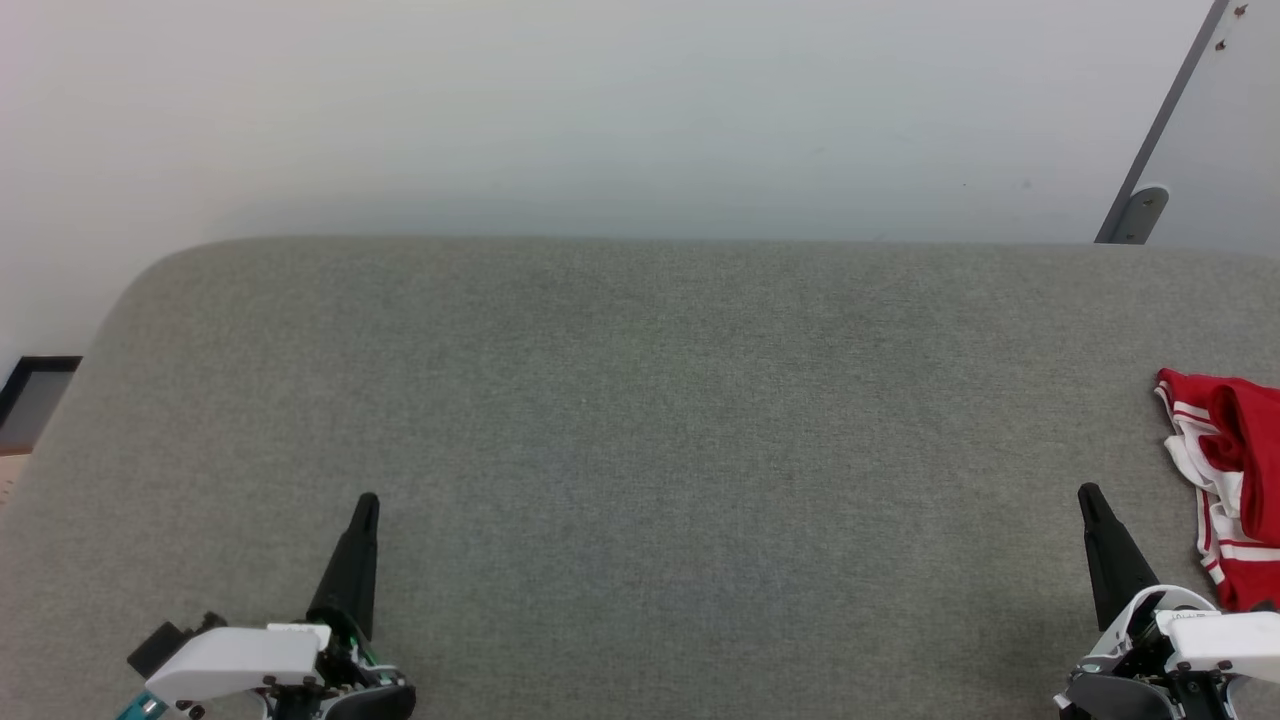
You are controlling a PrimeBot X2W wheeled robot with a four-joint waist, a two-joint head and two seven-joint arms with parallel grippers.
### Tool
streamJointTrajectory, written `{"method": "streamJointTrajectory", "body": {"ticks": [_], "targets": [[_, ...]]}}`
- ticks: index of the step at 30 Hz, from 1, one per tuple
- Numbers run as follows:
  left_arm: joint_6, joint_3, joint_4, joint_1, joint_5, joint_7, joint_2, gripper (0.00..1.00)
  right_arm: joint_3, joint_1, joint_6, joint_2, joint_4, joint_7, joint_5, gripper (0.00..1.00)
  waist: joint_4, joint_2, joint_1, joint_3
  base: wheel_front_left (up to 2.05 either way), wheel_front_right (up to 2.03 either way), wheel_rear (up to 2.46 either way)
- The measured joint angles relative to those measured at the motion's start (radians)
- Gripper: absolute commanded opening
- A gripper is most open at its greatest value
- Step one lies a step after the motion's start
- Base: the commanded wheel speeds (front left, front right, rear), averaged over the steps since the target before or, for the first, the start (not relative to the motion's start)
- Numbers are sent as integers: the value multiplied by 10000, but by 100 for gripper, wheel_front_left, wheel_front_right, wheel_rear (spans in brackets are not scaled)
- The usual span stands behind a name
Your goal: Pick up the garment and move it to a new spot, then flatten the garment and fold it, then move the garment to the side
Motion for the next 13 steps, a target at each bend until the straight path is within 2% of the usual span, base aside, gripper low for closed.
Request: {"method": "streamJointTrajectory", "body": {"ticks": [13], "targets": [[0, -4, 0, 0, 0, 0, 0, 0, 0, 0, 0, 0, 0, 0, 0, 0, 0, 0, 0, 0, 0, 0, 0]]}}
